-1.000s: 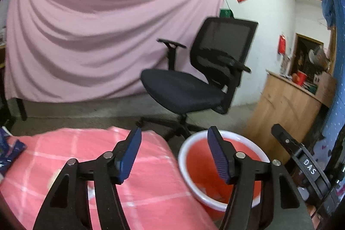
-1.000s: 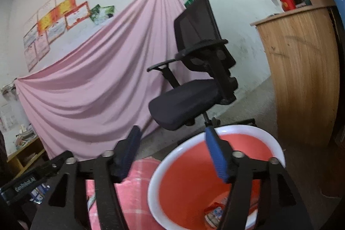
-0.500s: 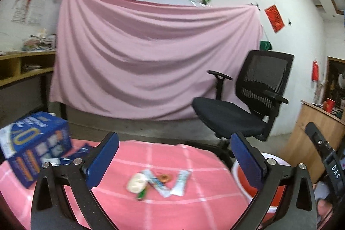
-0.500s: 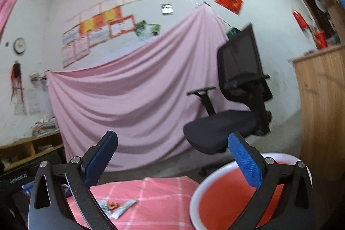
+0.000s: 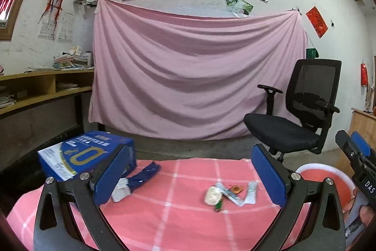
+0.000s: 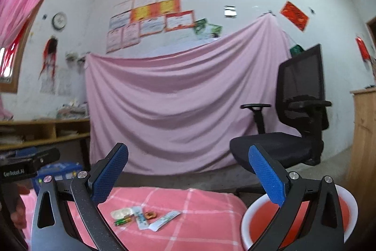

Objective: Collect trash
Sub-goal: 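Move both open tools back over the table toward the blister and tubes, then grasp the white pill blister with the left tool while the right tool grasps the white tube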

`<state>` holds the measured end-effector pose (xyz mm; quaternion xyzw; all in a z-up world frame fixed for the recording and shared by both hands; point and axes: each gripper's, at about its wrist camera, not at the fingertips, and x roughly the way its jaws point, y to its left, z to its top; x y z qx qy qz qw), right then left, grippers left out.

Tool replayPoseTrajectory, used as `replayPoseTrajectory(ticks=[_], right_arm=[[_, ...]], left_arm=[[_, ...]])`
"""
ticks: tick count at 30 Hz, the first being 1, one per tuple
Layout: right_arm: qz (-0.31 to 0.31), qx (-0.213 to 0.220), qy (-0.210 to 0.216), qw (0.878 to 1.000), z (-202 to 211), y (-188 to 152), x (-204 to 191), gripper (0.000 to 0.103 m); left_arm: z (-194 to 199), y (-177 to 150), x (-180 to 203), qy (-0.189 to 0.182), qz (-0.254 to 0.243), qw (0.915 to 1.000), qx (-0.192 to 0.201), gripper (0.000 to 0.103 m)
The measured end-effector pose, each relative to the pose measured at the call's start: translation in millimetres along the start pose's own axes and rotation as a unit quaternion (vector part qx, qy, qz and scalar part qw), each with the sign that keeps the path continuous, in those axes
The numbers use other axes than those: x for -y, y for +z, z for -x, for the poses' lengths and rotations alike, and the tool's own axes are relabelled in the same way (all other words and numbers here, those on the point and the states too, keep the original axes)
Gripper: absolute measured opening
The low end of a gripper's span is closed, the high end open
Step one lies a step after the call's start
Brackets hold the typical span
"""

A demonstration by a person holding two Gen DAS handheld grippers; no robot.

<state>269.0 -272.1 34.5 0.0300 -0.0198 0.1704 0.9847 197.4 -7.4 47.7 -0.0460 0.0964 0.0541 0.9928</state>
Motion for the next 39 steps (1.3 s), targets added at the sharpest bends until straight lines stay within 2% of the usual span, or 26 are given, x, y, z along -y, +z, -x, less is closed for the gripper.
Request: replayPoseTrajectory(ticks=[10,16,21,26,29,34,39], right_arm=[[0.032,-0.069,0.01,0.997,-24.7,-17.2,-15.6,0.103],[0.032,-0.135,0.002,0.99,-48.6,-27.8,-15.2,0.103],[0.023,-0.194,-0.002,0.981,-69.3,-39.1,-10.5,0.103],[0.002,-0.239,-0.005,0.971,-87.5,-48.2,-3.3,0.103],[-0.02,-0.262,-0.003,0.965,-99.0,-53.6,3.0,0.102],[-0.056,-0.314,0.009,0.948,-122.2,-66.9,14.6,0.081],[-0.074,-0.356,0.026,0.931,-140.0,-78.5,19.2,0.069]], left_arm=[[-18.8,-18.8,-17.9,0.009,-0.003,0.9993,-0.037,0.101],[-42.6,-26.2,-18.6,0.004,-0.025,0.9966,-0.079,0.101],[-72.4,-32.5,-11.0,-0.015,-0.05,0.9896,-0.134,0.101],[-107.0,-42.3,-4.1,-0.036,-0.054,0.9771,-0.203,0.099],[-124.4,-48.0,0.8,-0.051,-0.058,0.9685,-0.237,0.089],[-155.0,-58.5,10.6,-0.081,-0.063,0.9507,-0.293,0.07],[-176.4,-63.2,18.3,-0.104,-0.059,0.9365,-0.329,0.05]])
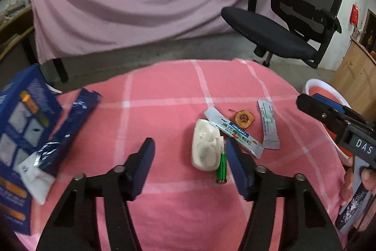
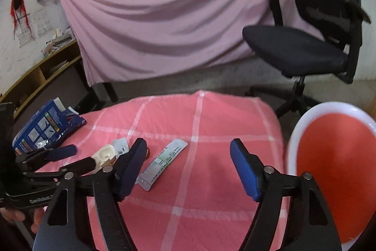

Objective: Collect trash
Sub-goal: 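Grasp the white pill blister with the left tool while the right tool grasps the white tube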

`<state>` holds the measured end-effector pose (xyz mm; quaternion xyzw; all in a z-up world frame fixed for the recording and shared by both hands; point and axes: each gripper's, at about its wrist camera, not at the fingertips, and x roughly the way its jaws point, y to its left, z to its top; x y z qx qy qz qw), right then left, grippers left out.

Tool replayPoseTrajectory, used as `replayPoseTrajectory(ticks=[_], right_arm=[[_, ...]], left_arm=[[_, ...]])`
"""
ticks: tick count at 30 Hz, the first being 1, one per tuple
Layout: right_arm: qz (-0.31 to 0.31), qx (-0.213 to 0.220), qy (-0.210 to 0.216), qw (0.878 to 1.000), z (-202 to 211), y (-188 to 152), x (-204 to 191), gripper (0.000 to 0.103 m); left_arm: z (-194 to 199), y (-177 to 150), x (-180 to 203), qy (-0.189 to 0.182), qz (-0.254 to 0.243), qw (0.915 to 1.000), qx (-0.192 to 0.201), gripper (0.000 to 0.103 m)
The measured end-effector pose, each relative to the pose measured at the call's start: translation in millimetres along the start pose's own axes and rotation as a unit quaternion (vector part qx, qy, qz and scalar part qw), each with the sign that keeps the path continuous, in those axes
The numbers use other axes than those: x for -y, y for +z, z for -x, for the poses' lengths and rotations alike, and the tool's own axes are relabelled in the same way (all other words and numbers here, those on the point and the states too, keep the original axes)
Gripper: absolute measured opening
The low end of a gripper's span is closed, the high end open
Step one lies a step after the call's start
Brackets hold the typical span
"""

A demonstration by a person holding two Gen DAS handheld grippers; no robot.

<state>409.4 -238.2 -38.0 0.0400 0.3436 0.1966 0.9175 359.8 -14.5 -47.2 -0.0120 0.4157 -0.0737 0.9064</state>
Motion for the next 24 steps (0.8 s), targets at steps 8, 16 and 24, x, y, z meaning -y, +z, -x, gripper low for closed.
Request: replayPoseTrajectory(ticks=[8,16,24], right_arm=[[0.01,-0.038,0.013,0.999,-16.1,1.0,-3.4,0.066],[0.048,-0.075,0.031,0.996,-29.3,-1.4,-17.1,0.065],[0.083,-0.125,0.018,0.989,-47.7,-5.8,-28.6,0.064]], left_arm=[[-13.9,6.4,7.8,-0.011,-0.016,0.9994,-0.03,0.031],[6.0,-4.2,-23.7,-0.037,0.072,0.9967,-0.008,0.026],[23.6,-8.6,-42.3,-0.06,0.119,0.9911,0.003,0.026]])
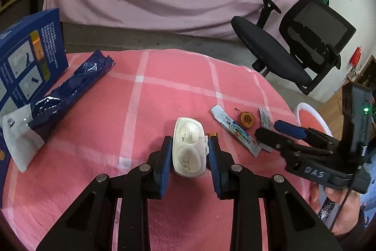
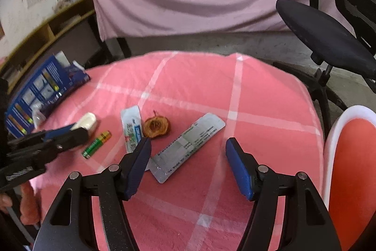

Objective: Collect trash
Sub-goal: 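Grasp the white pill blister with the left tool while the right tool grasps the white tube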

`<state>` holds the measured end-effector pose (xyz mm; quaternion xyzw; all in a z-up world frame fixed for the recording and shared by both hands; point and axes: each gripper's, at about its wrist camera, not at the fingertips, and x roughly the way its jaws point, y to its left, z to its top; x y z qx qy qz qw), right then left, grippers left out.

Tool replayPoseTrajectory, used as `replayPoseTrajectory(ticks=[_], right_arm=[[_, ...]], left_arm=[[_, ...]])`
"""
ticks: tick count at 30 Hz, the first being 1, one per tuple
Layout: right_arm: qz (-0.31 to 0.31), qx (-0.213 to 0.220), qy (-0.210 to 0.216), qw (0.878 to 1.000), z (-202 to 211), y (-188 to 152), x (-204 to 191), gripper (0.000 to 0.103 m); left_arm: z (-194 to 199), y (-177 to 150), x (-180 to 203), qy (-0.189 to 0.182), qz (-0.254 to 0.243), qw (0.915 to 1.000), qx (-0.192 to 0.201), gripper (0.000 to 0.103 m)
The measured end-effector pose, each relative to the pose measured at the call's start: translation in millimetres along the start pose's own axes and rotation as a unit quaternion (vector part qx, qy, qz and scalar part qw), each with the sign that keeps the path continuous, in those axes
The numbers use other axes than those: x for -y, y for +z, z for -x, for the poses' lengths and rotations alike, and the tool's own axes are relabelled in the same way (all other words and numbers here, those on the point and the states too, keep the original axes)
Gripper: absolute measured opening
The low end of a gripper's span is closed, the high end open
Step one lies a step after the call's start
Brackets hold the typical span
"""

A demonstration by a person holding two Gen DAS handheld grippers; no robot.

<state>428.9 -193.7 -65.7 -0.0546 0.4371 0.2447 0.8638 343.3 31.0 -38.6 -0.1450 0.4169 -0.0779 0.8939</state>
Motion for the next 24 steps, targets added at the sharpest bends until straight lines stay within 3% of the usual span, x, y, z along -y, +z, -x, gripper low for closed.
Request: replayPoseTrajectory(ticks=[4,7,20,24], right_arm=[[0.004,0.0,-0.021,1.0,2.4,-2.7,1.9,0.041],[0.005,0.0,-0.023,1.0,6.4,-5.9,6.5,0.033],[0.023,-0.009,-0.059,0.998,1.1,-4.9,-1.0,0.034],[0.021,-0.003,-0.042,0.999,4.0,-5.7,2.3,0.021]], left_arm=[[2.7,-0.2,-3.2,-0.002,0.002,1.0,0.0,0.026],[2.8,-1.1,-4.1,-0.002,0.002,1.0,0.0,0.026],[-2.0,-0.7,1.7,0.004,-0.003,1.0,0.0,0.026],[-2.5,-1.5,2.8,0.004,-0.004,1.0,0.003,0.026]])
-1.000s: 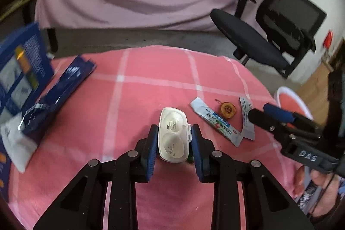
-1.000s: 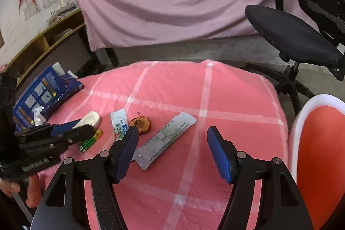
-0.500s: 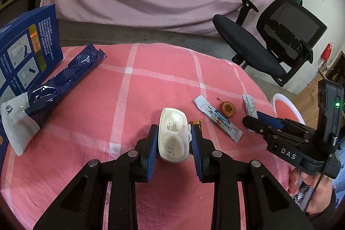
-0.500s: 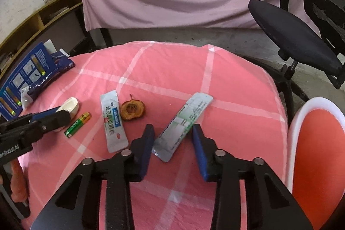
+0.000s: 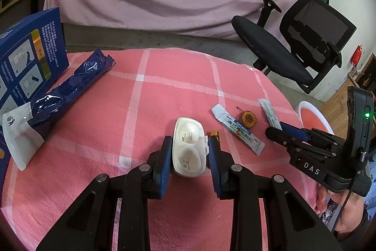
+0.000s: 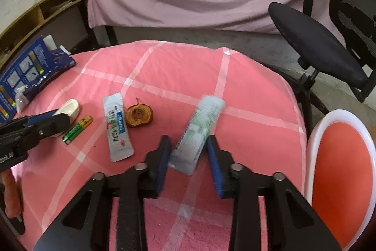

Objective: Collect trash
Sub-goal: 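Grasp the white pill blister with the left tool while the right tool grasps the white tube, then carry blister and white tube over the orange bin and open both tools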

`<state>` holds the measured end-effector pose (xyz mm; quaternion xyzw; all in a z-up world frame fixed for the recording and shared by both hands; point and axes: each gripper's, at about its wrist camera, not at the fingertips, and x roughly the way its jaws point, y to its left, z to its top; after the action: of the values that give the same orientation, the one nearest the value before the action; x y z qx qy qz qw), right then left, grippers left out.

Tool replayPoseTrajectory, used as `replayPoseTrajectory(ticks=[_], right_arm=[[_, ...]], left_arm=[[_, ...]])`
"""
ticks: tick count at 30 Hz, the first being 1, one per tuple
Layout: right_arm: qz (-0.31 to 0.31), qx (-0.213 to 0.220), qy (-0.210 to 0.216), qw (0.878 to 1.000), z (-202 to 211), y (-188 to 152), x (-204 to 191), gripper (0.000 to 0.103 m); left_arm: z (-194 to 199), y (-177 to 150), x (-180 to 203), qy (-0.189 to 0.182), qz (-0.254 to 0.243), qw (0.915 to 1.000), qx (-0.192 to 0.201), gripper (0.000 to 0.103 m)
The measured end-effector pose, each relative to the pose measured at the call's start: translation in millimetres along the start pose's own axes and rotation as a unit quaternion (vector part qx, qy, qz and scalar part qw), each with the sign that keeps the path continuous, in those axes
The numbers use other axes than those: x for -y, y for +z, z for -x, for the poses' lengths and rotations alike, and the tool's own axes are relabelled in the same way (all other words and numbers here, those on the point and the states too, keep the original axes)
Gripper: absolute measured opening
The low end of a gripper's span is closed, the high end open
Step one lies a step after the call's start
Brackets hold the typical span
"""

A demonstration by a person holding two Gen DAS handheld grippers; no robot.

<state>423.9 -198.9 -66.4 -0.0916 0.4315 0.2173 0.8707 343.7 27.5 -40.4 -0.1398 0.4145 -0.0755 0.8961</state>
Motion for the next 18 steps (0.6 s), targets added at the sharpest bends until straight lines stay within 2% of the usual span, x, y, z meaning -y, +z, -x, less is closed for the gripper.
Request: replayPoseTrajectory(ticks=[4,10,14,18], right_arm=[[-0.009,0.016,0.024,1.0,6.8,-0.8,4.1,0.02],[0.016,0.08,0.034,0.996,32.5,-5.0,-6.6,0.02],[0.045,0.179,0.025,0.983,70.5,-17.0,-18.1,0.02],[0.055,0.263,0.018,0.963,103.8,-31.6,-21.5,0.02]], left_arm=[[5.8,-2.1,-0.3,0.003,0.002,0.9999,0.015,0.026],[42.6,-11.2,-2.1,0.004,0.016,0.9944,0.104,0.026],[64.2,-19.4,9.1,0.01,0.016,0.9868,0.161,0.026],[77.0,-23.8,30.0,-0.002,-0.004,0.9819,0.189,0.026]])
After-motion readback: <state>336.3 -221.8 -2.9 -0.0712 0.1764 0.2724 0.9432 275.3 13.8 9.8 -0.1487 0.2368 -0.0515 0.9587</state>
